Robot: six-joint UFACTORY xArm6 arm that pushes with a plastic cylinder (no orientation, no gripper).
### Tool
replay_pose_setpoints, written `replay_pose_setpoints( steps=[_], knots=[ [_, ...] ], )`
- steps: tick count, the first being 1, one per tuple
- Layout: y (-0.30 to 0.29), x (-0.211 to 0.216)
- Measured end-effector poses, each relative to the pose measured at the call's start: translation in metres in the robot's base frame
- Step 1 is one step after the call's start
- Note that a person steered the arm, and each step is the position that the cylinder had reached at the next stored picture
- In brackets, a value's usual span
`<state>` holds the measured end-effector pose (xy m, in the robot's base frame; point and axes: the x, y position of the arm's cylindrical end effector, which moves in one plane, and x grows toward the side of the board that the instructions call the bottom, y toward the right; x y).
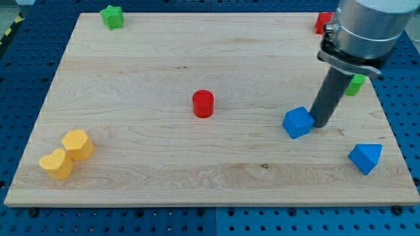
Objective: Move the blue cube parallel to the blue triangle
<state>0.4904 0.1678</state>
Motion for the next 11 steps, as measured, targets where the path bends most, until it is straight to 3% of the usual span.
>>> replay_pose_setpoints(
  steps=[4, 6, 11],
  knots=[
    [-0.091, 0.004],
    [-0.132, 0.035],
    [-0.146, 0.040]
  ],
)
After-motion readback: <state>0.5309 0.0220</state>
